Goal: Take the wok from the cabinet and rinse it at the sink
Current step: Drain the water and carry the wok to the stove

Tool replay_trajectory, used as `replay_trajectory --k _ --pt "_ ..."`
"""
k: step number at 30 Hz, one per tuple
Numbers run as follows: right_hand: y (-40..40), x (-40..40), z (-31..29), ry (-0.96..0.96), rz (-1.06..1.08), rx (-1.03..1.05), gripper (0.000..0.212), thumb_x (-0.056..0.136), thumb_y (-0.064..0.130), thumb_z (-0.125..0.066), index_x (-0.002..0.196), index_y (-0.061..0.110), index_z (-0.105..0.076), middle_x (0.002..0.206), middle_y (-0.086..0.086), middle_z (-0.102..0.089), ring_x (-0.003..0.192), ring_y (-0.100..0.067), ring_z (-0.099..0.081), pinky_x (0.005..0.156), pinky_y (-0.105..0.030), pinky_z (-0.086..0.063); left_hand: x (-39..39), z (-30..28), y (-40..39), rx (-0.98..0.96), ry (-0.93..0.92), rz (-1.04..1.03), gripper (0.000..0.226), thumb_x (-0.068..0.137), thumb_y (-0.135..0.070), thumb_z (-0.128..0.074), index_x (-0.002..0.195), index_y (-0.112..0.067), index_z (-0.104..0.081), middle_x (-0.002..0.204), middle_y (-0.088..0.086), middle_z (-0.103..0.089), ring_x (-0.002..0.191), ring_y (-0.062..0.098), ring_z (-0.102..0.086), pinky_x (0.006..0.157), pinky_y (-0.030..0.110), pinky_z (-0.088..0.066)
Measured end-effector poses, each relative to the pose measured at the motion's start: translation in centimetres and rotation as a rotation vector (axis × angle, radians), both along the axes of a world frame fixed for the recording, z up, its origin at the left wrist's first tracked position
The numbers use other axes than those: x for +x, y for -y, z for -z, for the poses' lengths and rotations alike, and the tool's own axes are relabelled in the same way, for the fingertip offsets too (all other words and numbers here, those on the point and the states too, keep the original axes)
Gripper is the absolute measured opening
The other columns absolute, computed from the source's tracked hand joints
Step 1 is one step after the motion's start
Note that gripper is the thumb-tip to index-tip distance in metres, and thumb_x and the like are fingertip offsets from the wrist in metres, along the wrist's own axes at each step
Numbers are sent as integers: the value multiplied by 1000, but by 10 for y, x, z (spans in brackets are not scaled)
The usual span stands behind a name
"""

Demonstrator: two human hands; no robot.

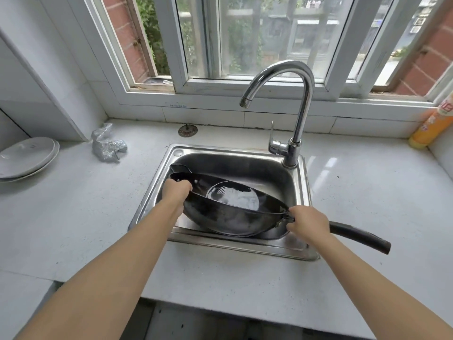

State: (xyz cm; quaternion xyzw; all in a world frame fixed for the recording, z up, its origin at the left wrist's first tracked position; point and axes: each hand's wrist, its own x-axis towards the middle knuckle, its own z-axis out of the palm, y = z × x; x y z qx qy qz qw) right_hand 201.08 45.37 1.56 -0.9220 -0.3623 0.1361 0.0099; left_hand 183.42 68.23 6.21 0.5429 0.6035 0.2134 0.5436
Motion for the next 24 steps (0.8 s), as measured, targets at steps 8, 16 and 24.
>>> replay_trajectory --k 8,16,24 --pt "4 -40 -7 -63 131 80 3 81 15 -53 78 15 -52 73 0 -55 73 -22 -54 54 -25 -35 -6 -23 -12 119 9 55 26 78 6 -50 103 -1 -53 85 11 -49 86 27 -47 67 29 -38" --pt "-4 -83 -4 -146 280 157 10 79 19 -54 85 11 -55 81 -3 -57 80 -27 -55 64 -28 -40 -14 -51 -31 215 4 186 21 74 8 -50 91 -3 -49 69 4 -42 80 26 -45 51 24 -31" --pt "-22 -106 2 -255 389 246 20 84 22 -53 98 11 -61 86 -5 -62 82 -28 -58 68 -29 -44 -18 -72 -44 254 19 217 16 74 11 -48 81 -3 -47 69 3 -39 69 21 -39 51 23 -28"
